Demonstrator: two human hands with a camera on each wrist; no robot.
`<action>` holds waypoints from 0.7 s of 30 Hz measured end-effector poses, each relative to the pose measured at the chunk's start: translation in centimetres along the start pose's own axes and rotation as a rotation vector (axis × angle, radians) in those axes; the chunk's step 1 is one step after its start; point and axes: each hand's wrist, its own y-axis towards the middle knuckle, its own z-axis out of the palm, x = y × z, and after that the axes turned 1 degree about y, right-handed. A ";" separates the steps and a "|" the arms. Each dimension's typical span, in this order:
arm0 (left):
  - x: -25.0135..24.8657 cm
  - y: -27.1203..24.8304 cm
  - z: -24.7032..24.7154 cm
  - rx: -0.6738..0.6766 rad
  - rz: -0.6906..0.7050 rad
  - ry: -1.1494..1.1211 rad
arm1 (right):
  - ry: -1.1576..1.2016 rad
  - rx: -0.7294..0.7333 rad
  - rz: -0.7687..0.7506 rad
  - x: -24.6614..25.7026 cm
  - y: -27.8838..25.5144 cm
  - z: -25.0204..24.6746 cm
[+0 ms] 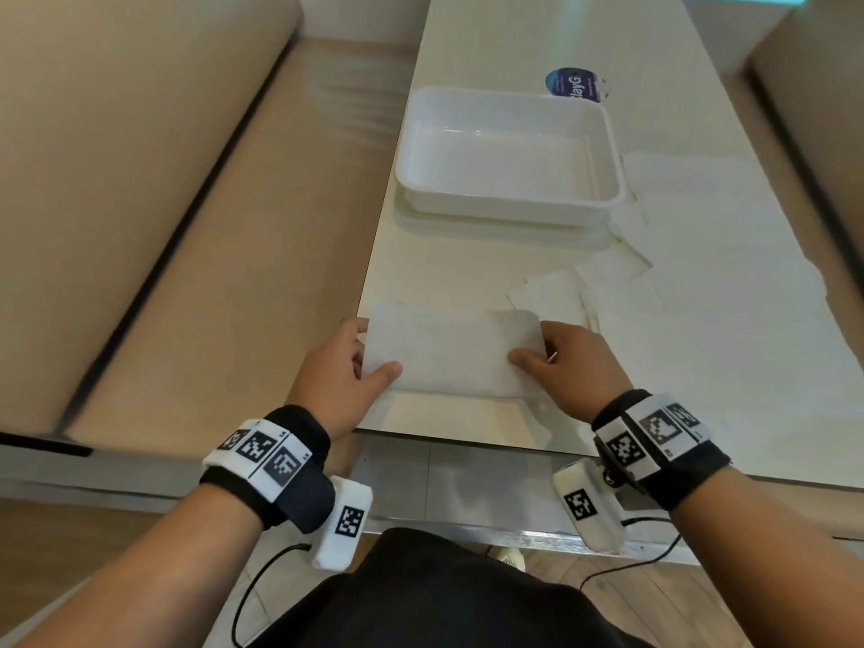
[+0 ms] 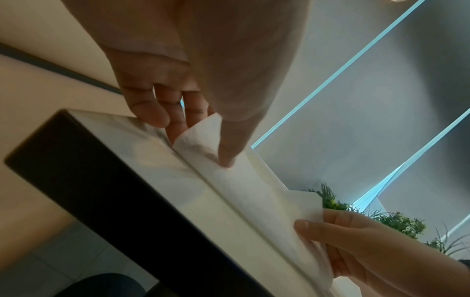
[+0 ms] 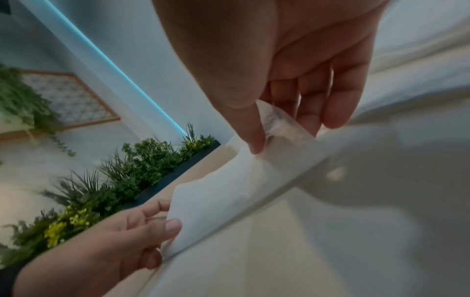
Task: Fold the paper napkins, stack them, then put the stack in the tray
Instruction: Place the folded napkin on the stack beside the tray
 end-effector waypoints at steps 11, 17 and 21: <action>-0.4 1.5 0.5 -0.072 0.010 0.108 | -0.113 -0.026 0.103 0.4 0.8 0.7; -0.6 2.1 0.2 -0.023 -0.009 0.204 | -0.177 -0.143 0.034 0.8 -0.1 0.9; -0.6 2.2 -0.1 -0.014 -0.016 0.227 | -0.162 -0.248 -0.195 1.4 -0.9 0.9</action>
